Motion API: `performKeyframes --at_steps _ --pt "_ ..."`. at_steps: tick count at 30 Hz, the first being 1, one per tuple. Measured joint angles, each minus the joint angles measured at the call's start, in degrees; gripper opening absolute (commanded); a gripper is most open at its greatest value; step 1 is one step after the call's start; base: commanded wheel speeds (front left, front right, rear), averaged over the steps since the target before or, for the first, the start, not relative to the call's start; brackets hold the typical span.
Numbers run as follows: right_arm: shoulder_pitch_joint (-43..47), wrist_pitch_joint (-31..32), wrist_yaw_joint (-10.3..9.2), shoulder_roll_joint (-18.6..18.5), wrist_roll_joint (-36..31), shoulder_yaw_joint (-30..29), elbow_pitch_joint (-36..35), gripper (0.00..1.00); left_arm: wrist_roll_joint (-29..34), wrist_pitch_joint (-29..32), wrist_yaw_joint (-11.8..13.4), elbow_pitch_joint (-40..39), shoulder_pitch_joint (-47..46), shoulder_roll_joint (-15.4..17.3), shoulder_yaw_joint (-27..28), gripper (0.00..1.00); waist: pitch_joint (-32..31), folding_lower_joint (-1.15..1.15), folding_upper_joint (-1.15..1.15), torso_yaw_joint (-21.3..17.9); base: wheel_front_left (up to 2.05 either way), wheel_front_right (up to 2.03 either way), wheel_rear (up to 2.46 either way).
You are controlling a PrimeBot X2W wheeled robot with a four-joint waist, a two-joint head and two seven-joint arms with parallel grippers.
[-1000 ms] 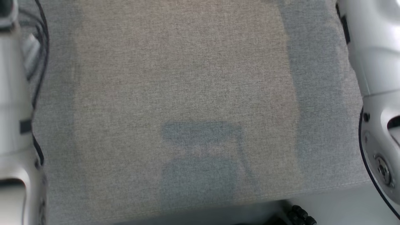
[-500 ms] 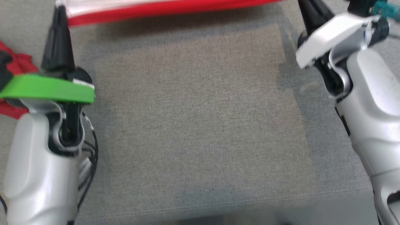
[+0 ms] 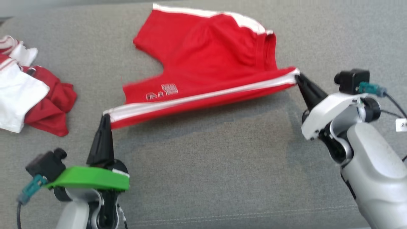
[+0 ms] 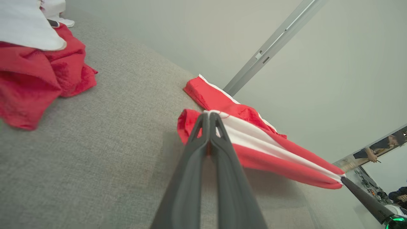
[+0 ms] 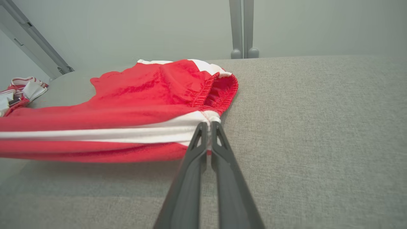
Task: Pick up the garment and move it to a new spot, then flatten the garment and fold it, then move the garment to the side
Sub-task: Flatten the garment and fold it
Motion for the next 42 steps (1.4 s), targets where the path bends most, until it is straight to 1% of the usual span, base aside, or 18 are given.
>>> performKeyframes --at_steps 3,5,10,13,15,16,19,22,24,27,32,37,42 --pt "3.67 1.47 -0.01 -0.40 -0.66 0.21 -1.93 0.00 0.33 0.08 0.79 -1.16 3.86 -0.02 -0.62 0.00 -2.53 0.00 0.00 0.31 0.00 0.00 0.00" --pt "6.06 2.21 -0.01 -0.77 -0.98 0.38 -3.86 0.00 0.22 0.23 1.92 -2.04 6.38 -0.10 -0.60 0.00 -4.11 0.00 0.00 0.47 0.00 0.00 0.00" --pt "12.19 3.33 0.00 -0.99 -0.87 -0.22 -7.93 0.00 0.42 0.26 3.13 -4.72 10.93 0.20 -0.58 0.00 -6.96 0.00 0.00 0.69 0.00 0.00 0.00" --pt "16.22 4.15 0.00 -1.34 -0.99 -1.21 -11.47 0.00 0.34 0.82 3.89 -6.32 14.17 0.15 -0.96 0.00 -8.50 0.00 0.00 0.75 0.00 0.00 0.00" --pt "19.01 4.86 -0.02 -1.23 -0.68 -1.86 -14.19 0.00 -0.75 0.82 4.54 -7.17 15.91 -0.52 -0.78 0.00 -9.22 0.00 0.00 0.77 0.00 0.00 0.00" --pt "21.40 5.41 -0.01 -1.32 -0.91 -2.76 -16.67 0.00 -1.00 0.54 5.05 -7.87 17.60 -0.88 -0.54 0.00 -9.70 0.00 0.00 0.69 0.00 0.00 0.00" --pt "24.98 6.57 -0.01 -0.90 -1.14 -4.54 -19.79 0.00 -1.40 -0.01 5.75 -9.09 20.32 -1.60 -0.97 0.00 -10.12 0.00 0.00 0.23 0.00 0.00 0.00" --pt "28.53 7.71 -0.01 -0.13 -1.21 -6.33 -22.47 0.00 -1.24 -0.18 6.27 -10.36 22.58 -1.72 -1.47 0.00 -10.46 0.00 0.00 -0.19 0.00 0.00 0.00" --pt "29.96 8.21 -0.01 0.54 -1.22 -7.17 -23.96 0.00 0.07 -0.30 6.54 -10.85 22.78 -1.20 -1.65 0.00 -10.40 0.00 0.00 -0.48 0.00 0.00 0.00" --pt "29.94 8.36 -0.05 0.99 -2.05 -6.98 -25.71 0.00 0.89 0.02 6.93 -10.99 21.30 -0.20 -1.52 0.00 -9.70 0.00 0.00 -0.94 0.00 0.00 0.00" --pt "26.13 6.79 -0.20 2.46 -3.15 -6.84 -26.52 0.00 3.55 0.49 7.08 -9.78 13.49 1.85 -1.48 0.00 -7.46 0.00 0.00 -1.98 0.00 0.00 0.00" --pt "20.34 5.38 -0.25 4.10 -3.54 -6.69 -24.90 0.00 5.66 0.69 6.16 -6.44 4.42 3.48 -1.59 0.00 -4.26 0.00 0.00 -3.08 0.00 0.00 0.00" --pt "13.01 4.99 -0.26 6.13 -3.70 -5.02 -21.52 0.00 8.05 0.49 5.16 -2.10 -3.73 5.59 -1.42 0.00 -0.85 0.00 0.00 -4.50 0.00 0.00 0.00"
